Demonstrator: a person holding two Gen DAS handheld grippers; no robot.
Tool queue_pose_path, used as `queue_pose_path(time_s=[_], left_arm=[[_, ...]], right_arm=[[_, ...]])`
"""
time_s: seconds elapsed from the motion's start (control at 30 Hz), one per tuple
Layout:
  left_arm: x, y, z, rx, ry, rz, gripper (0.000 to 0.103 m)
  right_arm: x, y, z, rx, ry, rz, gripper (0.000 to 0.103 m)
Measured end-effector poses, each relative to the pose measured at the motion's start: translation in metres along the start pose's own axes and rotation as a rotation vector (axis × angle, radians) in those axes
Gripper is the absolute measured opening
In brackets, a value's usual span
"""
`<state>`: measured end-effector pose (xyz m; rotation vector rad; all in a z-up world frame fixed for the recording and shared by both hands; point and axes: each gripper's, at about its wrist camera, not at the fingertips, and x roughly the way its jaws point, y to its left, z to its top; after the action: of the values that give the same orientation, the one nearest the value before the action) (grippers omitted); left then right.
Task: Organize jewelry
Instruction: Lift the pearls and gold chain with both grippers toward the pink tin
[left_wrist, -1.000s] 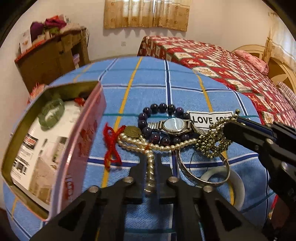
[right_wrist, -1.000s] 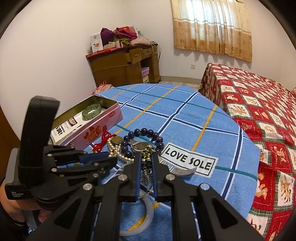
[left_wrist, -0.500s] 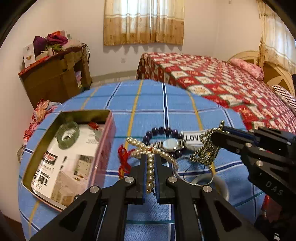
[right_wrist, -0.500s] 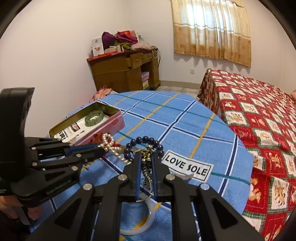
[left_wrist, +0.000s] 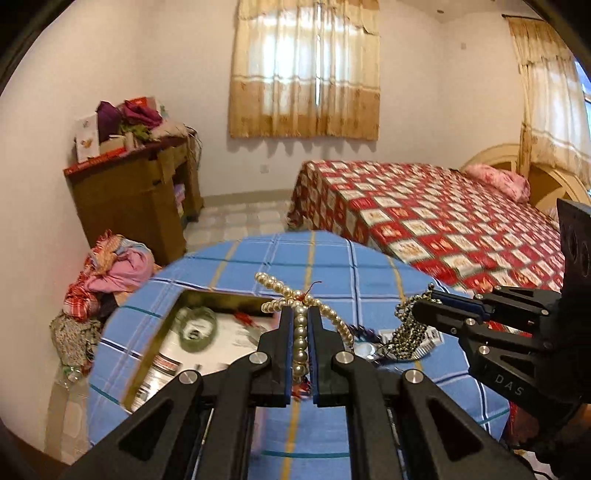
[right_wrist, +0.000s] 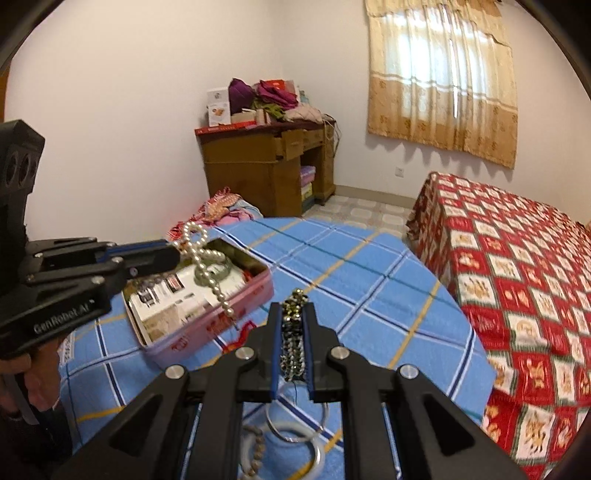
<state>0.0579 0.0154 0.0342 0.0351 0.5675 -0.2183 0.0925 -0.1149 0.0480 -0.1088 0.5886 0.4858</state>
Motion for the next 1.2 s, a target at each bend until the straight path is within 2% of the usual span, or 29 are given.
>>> queue_pose_path(time_s=[0.47, 0.67, 0.9, 1.2], left_arm=[[0.018, 0.07, -0.002, -0.083, 0.015, 0.147, 0.006], [0.039, 0.095, -0.01, -0.104, 0.059, 0.193, 0.006], [0.062, 0.106, -0.024, -0.108, 0.104, 0.204, 0.006], [0.088, 0.115, -0.041, -0.086, 0.192, 0.219, 0.006]], right_arm=[[0.04, 0.036, 0.036, -0.075, -0.026, 0.084, 0.013], [0.054, 0.046, 0.052, -0.061, -0.04, 0.161, 0.013], [0.093, 0.063, 0.048, -0.078, 0.016, 0.185, 0.013], [0.14, 0.074, 0.018, -0.134, 0.177, 0.137, 0.013]])
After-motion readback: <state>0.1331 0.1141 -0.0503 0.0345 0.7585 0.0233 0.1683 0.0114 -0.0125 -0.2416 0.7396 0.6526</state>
